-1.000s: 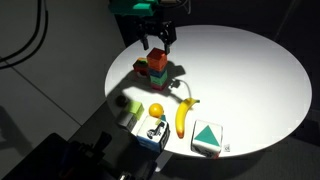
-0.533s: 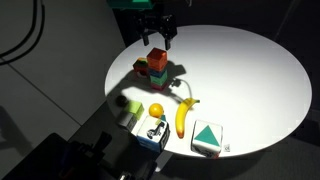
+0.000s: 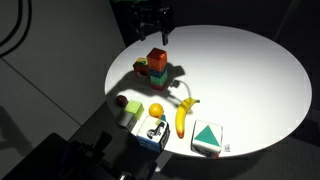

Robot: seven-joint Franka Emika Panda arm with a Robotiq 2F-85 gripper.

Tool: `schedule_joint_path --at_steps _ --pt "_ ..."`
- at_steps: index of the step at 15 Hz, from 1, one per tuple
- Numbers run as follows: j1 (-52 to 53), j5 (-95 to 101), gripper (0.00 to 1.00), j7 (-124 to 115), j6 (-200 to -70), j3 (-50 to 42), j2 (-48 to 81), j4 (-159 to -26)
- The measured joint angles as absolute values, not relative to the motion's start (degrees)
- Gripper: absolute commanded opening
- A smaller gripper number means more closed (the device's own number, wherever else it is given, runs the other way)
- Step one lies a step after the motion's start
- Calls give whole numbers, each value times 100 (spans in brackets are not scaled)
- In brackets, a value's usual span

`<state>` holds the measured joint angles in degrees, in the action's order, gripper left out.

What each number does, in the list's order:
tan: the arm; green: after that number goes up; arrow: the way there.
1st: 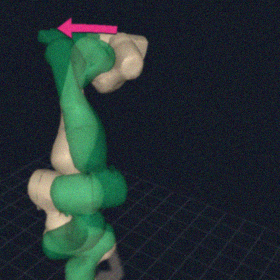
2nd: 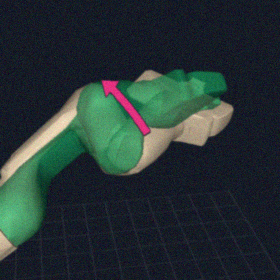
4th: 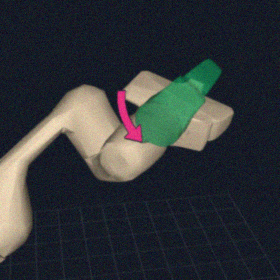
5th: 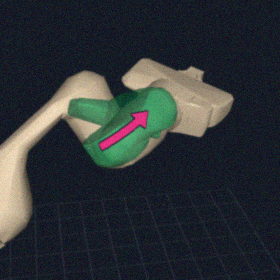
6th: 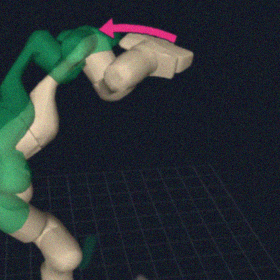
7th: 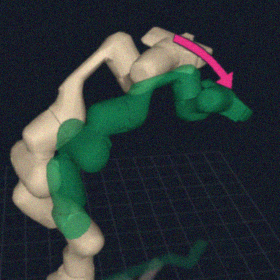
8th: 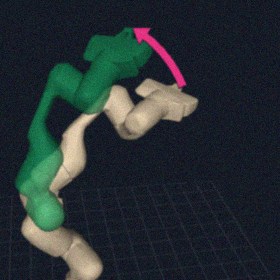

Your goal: Put the orange block on top of the blue block

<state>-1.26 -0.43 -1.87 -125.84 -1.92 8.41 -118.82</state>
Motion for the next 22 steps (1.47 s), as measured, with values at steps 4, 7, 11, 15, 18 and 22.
schedule_joint_path --at_steps 4,7,11,15,18,22 --pt "-126 -45 100 -170 -12488 -192 445 -12268" --pt "-125 -42 100 -170 -12285 -192 123 -12545" --pt "-126 -42 100 -171 -12114 -192 -274 -12830" --pt "-126 -42 100 -170 -12104 -193 -684 -13074" --pt "-126 -42 100 -170 -12104 -193 -993 -13244" --pt "-126 -43 100 -171 -12104 -193 -1306 -13418"
